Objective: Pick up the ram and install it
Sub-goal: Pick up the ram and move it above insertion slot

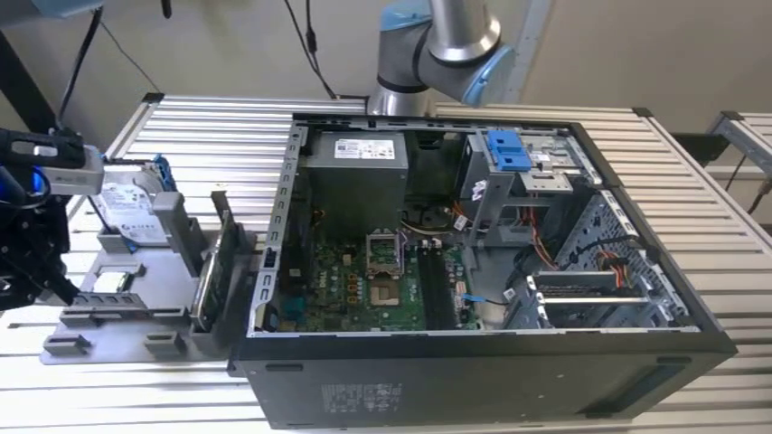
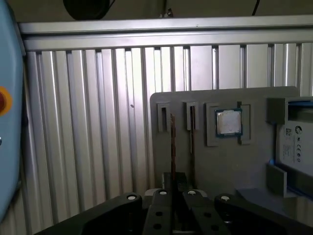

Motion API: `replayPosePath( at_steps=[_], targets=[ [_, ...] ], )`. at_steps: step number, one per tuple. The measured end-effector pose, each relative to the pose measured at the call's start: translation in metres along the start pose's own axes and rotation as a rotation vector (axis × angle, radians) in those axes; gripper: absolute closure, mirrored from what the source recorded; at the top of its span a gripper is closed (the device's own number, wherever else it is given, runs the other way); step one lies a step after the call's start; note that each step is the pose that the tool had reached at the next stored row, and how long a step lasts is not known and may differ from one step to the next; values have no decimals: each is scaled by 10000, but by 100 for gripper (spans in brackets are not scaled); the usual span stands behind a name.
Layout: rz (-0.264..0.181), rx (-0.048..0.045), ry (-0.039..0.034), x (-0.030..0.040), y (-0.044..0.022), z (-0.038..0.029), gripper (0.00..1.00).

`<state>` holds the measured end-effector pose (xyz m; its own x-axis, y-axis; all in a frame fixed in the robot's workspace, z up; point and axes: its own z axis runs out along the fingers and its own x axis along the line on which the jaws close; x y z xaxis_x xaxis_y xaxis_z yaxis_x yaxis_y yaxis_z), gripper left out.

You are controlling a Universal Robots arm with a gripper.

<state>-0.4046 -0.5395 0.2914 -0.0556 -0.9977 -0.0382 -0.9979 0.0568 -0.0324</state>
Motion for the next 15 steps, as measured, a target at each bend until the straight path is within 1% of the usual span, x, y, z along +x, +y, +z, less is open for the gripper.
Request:
replayPosePath(
  at_steps=[15],
  targets=[
    [-1,2,1,-7,-6,-181,86]
  ],
)
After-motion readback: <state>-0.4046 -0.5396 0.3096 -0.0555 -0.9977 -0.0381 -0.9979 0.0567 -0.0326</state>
